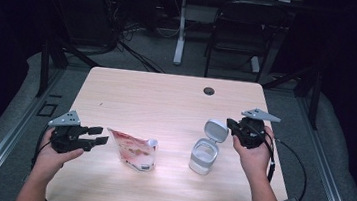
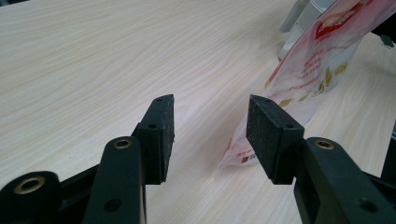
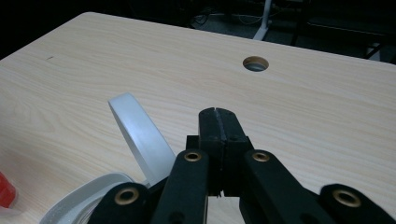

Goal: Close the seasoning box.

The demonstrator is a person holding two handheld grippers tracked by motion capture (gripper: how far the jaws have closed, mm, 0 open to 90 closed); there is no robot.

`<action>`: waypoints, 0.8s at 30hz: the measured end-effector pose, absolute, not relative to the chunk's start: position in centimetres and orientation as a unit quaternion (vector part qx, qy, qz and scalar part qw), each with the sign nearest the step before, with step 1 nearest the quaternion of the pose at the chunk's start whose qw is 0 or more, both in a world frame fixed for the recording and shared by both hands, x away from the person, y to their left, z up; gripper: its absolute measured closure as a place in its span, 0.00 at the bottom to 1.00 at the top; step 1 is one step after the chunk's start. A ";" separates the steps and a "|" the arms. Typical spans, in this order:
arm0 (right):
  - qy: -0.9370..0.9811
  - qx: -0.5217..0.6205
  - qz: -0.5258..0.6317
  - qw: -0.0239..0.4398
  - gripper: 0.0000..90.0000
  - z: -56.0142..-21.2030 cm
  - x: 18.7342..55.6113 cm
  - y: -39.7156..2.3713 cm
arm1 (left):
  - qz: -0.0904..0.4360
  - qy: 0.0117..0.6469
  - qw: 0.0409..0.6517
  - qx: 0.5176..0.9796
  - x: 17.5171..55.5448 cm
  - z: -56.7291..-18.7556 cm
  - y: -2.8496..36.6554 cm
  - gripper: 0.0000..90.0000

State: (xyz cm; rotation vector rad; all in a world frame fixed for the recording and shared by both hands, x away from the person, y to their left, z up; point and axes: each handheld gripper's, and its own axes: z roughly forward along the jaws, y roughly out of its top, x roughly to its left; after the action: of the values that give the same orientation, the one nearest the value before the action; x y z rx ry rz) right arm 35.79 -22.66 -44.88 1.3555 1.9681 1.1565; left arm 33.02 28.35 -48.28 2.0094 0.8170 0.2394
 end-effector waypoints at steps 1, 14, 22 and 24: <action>0.720 0.496 0.422 0.240 1.00 -44.9 35.8 -22.6 | 0.097 0.333 0.462 0.816 33.0 -48.3 28.3 0.58; 0.723 0.491 0.427 0.230 1.00 -45.5 35.2 -22.2 | 0.097 0.335 0.463 0.815 33.0 -48.3 28.5 0.58; 0.732 0.477 0.433 0.222 1.00 -45.7 34.4 -21.5 | 0.098 0.336 0.464 0.813 33.0 -48.2 28.5 0.58; 0.737 0.470 0.434 0.218 0.99 -45.7 34.0 -21.1 | 0.100 0.335 0.465 0.814 33.0 -48.2 28.6 0.58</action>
State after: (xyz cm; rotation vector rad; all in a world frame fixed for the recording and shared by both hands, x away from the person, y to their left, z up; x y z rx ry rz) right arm 34.01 -21.10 -45.74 1.3024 2.0398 1.2024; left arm 33.03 28.61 -48.22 1.9991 0.8221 0.2451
